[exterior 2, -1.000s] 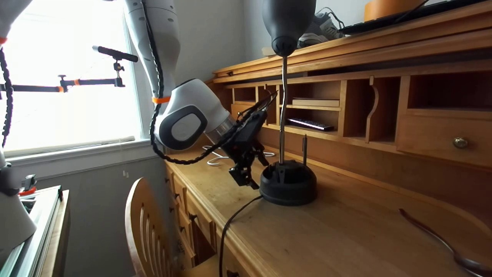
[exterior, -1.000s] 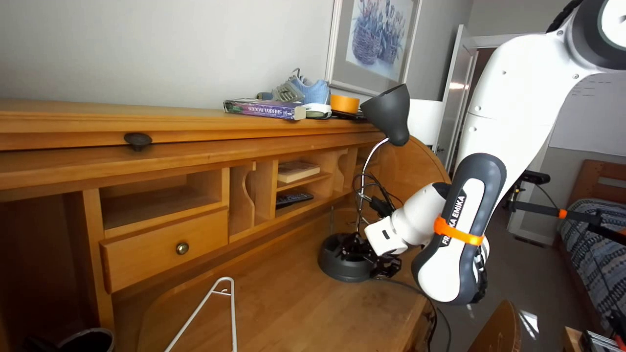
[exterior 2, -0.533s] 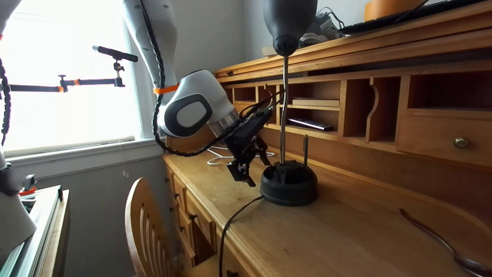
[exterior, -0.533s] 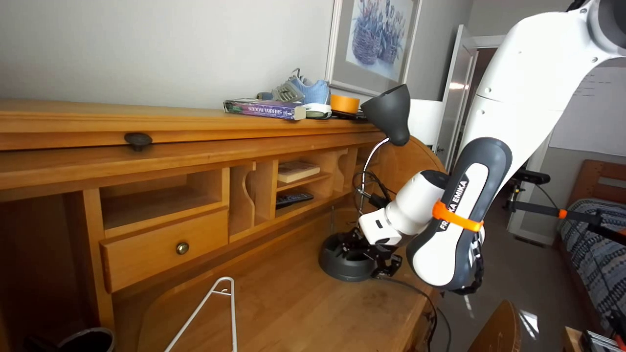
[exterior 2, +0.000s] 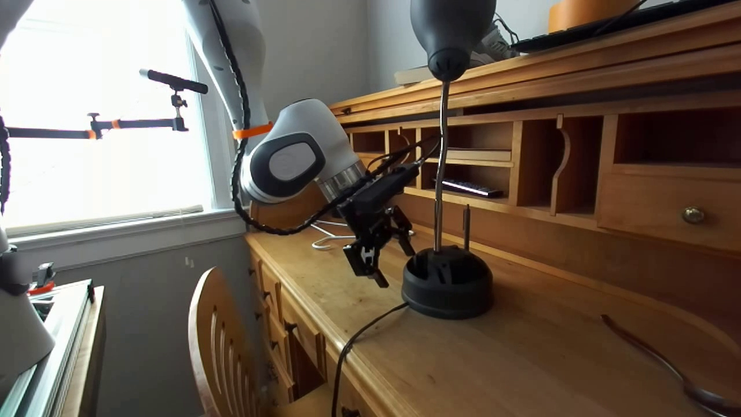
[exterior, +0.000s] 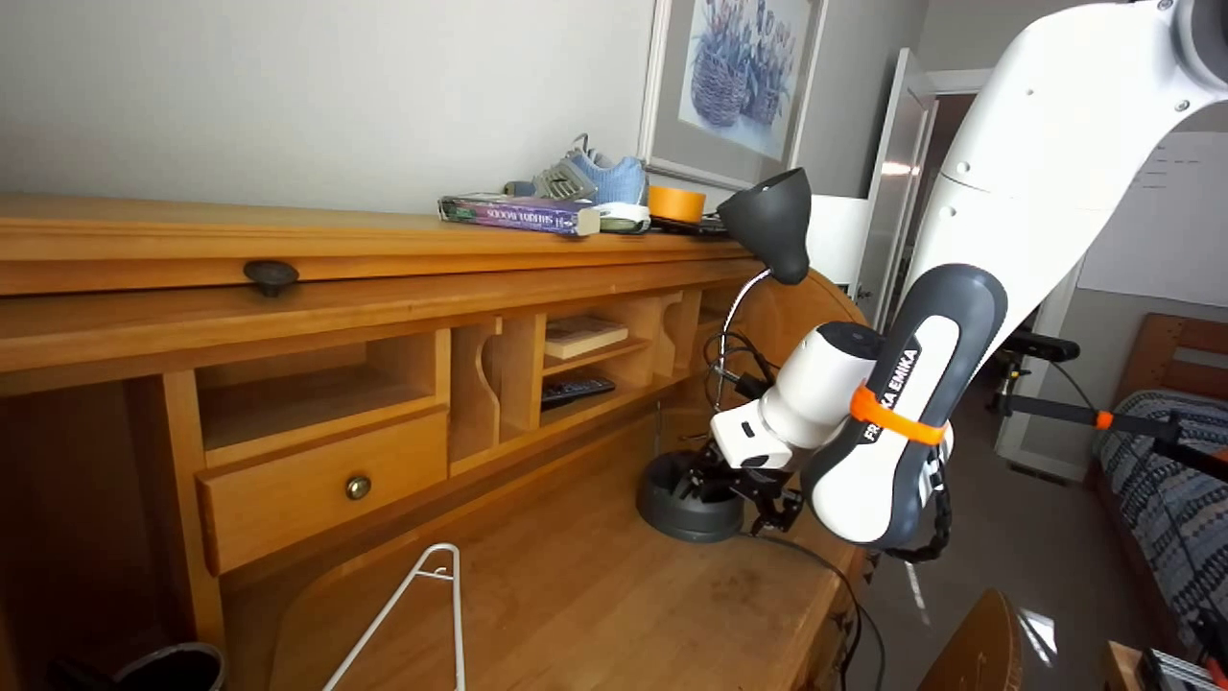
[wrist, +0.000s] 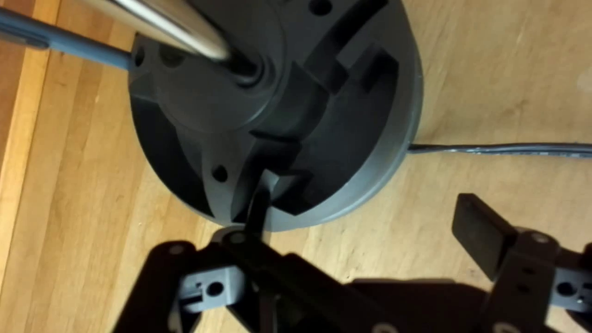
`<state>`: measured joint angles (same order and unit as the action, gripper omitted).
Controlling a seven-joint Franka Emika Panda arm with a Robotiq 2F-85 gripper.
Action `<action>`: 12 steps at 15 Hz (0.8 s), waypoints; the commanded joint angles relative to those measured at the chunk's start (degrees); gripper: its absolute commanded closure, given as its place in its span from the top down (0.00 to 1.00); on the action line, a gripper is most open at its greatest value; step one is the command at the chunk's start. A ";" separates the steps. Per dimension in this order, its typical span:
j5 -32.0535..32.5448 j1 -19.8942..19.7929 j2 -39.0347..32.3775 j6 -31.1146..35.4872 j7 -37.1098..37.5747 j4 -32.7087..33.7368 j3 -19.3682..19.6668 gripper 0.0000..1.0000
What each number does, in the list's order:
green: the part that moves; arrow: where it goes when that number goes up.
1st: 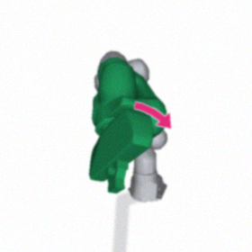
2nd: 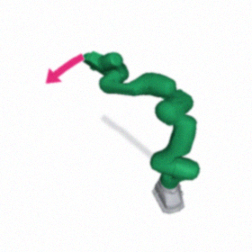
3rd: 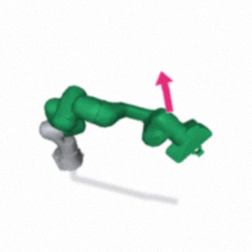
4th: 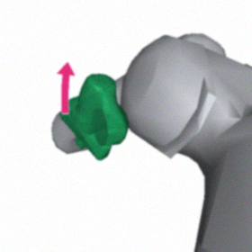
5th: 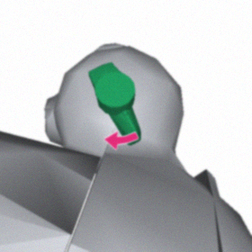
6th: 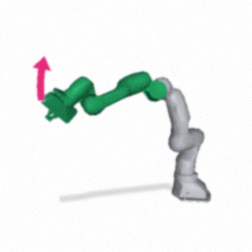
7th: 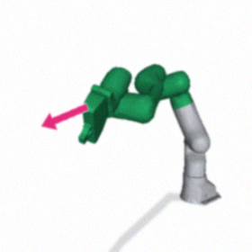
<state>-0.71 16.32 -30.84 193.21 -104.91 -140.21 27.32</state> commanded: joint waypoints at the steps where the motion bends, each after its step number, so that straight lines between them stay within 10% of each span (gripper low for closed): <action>1: 2.28 2.88 -0.46 -2.87 2.47 -0.80 5.21 1.00; 12: 7.31 9.61 -1.47 -3.52 3.07 -3.60 20.63 1.00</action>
<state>4.44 23.17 -32.37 190.81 -103.51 -142.79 44.28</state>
